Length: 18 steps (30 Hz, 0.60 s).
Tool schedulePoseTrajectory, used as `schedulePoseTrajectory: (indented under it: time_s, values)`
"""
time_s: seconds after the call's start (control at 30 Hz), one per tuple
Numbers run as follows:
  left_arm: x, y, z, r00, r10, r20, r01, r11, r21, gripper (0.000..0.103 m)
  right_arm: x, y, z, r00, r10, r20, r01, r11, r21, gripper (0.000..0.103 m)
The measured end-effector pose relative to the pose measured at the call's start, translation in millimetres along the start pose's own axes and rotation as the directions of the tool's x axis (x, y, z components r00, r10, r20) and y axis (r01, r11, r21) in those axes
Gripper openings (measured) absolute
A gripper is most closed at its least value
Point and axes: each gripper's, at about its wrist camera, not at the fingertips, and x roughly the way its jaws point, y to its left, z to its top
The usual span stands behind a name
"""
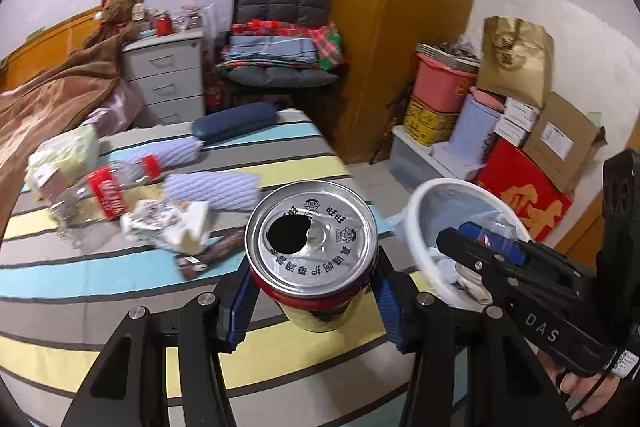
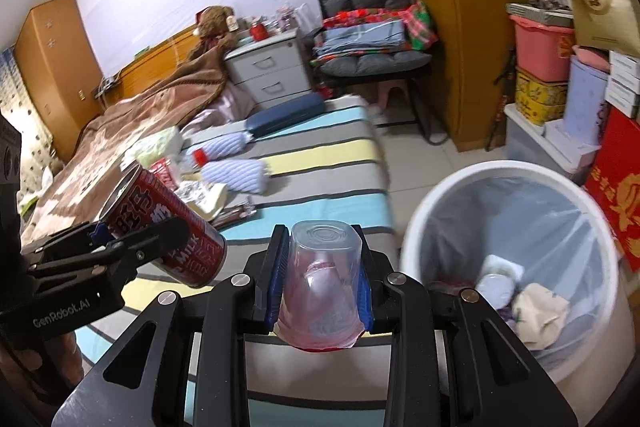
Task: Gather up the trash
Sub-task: 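Carry the red can and clear cup over the trash bin with both tools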
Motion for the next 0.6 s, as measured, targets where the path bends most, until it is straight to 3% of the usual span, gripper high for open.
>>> schedulePoseTrajectory:
  time_s: [0.6]
  values:
    - [50.5, -117.1, 14.4, 0.988, -0.144, -0.06, 0.151, 0.977, 0.153, 0.053, -31.7, -87.7, 5.3, 0.983, -0.182, 0.04, 0.178, 0.981, 0.08, 0.031]
